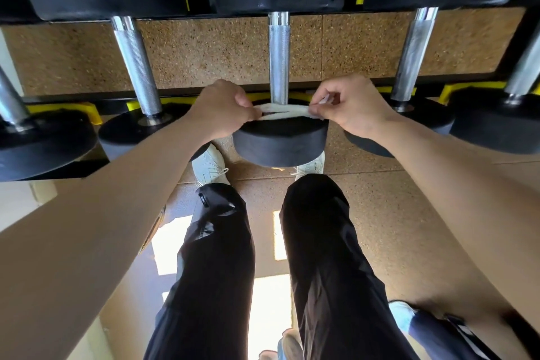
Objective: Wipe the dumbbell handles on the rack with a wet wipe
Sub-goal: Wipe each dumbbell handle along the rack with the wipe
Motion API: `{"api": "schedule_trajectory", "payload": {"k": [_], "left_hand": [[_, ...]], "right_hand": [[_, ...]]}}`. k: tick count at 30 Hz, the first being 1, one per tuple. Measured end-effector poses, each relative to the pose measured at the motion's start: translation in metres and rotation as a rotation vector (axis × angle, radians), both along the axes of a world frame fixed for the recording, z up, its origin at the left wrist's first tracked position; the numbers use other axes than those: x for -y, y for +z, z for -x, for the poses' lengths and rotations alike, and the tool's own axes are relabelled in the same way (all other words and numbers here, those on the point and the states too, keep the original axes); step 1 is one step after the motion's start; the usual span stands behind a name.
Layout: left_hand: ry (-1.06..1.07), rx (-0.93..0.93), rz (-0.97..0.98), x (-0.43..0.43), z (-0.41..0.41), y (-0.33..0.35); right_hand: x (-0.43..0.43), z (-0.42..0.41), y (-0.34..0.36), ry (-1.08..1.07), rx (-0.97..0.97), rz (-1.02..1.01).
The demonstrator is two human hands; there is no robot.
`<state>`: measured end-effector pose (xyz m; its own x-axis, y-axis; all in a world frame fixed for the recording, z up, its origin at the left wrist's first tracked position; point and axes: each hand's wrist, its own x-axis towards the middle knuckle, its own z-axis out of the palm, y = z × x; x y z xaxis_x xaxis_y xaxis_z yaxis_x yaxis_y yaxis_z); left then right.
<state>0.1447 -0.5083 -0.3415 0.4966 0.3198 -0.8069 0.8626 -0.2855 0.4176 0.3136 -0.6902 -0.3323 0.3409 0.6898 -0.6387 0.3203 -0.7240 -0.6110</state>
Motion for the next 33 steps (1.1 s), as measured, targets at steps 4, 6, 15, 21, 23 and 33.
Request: {"api": "schedule_trajectory", "payload": {"k": [4,6,15,21,23,33], "left_hand": [[-0.087,-0.134,-0.196,-0.015,-0.006,-0.014],[-0.117,-0.137,-0.221,-0.018,-0.007,-0.017],[-0.395,0.029,-0.369,-0.019,-0.007,-0.019],[-0.208,0.128,-0.501,-0.013,-0.017,-0.009],[-0.153,0.120,-0.527,-0.012,-0.021,-0.006],[0.334,0.201,-0.367,-0.002,-0.055,-0.002]], "right_hand": [[-0.020,0.011,-0.004,0.136,0.035,0.009],[-0.028,0.013,-0.009,0.195,0.074,0.016],[-0.021,0.000,-0.015,0.443,0.326,-0.028],[-0.026,-0.008,-0.020,0.303,0.531,0.023],[-0.030,-0.005,-0.020,0.211,0.566,0.014],[-0.066,-0.019,-0.015,-0.465,0.533,0.050]]}}
